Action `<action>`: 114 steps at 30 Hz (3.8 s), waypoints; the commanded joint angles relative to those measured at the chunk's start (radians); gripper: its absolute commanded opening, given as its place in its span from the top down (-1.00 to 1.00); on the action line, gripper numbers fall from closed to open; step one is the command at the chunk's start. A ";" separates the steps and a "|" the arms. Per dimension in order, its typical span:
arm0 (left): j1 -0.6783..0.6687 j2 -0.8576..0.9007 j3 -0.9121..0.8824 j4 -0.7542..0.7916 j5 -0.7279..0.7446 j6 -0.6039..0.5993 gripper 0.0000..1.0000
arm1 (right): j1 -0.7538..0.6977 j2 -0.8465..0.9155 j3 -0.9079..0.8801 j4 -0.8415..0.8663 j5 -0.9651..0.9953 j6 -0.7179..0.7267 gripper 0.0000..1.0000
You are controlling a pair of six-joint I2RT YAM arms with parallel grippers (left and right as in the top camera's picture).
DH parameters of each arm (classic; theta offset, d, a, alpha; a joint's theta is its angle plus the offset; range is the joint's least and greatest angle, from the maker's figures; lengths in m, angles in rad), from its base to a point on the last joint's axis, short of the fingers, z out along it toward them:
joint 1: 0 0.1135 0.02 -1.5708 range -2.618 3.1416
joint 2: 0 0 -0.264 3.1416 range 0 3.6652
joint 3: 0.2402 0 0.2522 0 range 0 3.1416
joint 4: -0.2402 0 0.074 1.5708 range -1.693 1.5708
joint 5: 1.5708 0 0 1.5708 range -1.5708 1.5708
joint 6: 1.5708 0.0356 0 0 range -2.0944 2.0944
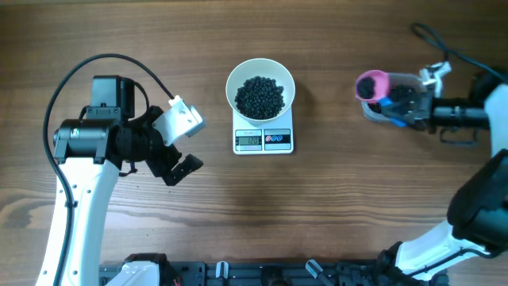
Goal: Scoop item into bowl and weigh 150g on scale
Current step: 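Scoop a small amount of beans and lift the scoop, then tip the scoop over the white bowl to add beans gradually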
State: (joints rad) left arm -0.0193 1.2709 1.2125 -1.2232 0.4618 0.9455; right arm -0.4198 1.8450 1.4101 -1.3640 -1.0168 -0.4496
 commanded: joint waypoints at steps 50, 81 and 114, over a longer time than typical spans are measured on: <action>0.006 -0.002 -0.005 0.001 0.016 0.019 -1.00 | 0.929 -0.164 0.065 0.522 0.844 0.700 0.91; 0.006 -0.003 -0.005 0.001 0.016 0.019 -1.00 | 0.955 -0.136 0.090 0.515 0.958 0.711 0.91; 0.006 -0.003 -0.005 0.001 0.016 0.019 -1.00 | 0.992 -0.070 0.166 0.459 1.046 0.659 0.91</action>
State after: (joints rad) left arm -0.0193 1.2709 1.2125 -1.2232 0.4618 0.9455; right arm 0.5709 1.7565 1.5459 -0.9112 0.0456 0.1898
